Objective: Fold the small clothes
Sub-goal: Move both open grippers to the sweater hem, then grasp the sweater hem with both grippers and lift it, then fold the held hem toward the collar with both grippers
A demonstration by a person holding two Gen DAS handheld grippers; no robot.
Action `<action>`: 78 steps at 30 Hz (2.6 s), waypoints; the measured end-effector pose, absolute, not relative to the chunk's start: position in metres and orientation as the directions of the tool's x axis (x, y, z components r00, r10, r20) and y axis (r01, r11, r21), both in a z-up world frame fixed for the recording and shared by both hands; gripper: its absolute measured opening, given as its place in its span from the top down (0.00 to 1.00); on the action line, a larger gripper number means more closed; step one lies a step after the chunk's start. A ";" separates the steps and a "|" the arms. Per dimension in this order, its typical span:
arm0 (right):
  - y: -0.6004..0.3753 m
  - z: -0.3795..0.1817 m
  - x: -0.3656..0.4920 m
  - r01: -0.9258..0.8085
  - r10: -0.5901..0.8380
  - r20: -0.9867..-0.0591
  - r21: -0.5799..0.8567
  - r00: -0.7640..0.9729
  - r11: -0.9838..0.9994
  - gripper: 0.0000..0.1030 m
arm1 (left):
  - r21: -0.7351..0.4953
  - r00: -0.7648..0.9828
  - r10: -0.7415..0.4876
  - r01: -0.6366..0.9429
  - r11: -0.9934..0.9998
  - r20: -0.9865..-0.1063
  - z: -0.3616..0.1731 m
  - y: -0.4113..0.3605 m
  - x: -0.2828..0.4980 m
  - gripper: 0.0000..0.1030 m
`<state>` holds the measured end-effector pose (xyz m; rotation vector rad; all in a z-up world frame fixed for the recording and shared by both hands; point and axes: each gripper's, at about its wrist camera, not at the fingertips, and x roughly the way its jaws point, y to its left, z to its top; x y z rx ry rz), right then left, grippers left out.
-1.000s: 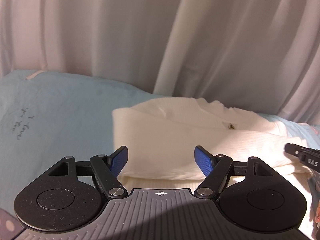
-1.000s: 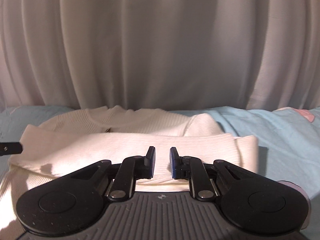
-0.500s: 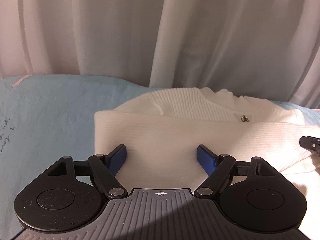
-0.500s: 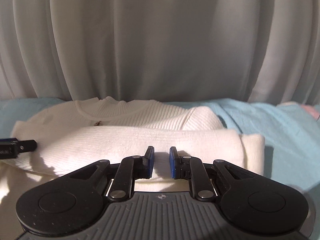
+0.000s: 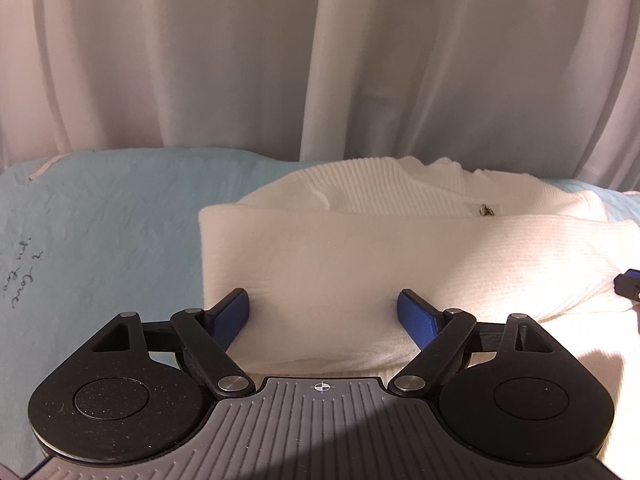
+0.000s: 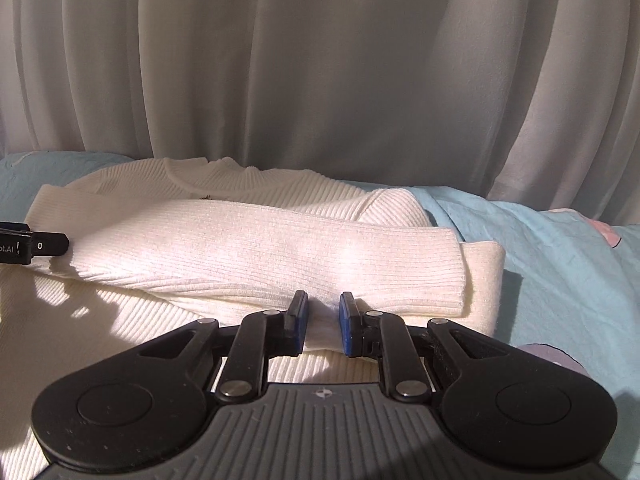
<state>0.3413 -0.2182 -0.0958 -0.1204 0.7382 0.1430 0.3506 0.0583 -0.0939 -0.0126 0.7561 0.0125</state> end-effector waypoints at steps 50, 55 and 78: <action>-0.327 -0.085 0.057 -0.039 0.568 -0.750 0.593 0.338 0.805 0.92 | -0.465 0.301 -0.421 -0.087 0.881 -0.856 -0.083 0.123 0.059 0.83; -0.327 -0.088 0.054 -0.030 0.580 -0.733 0.611 0.355 0.791 0.89 | -0.505 0.307 -0.454 -0.112 0.856 -0.837 -0.087 0.125 0.063 0.80; -0.314 -0.044 0.150 -0.076 0.390 -0.601 0.479 0.698 0.874 0.94 | -0.353 0.660 -0.161 -0.168 0.920 -0.733 -0.032 0.115 0.142 0.92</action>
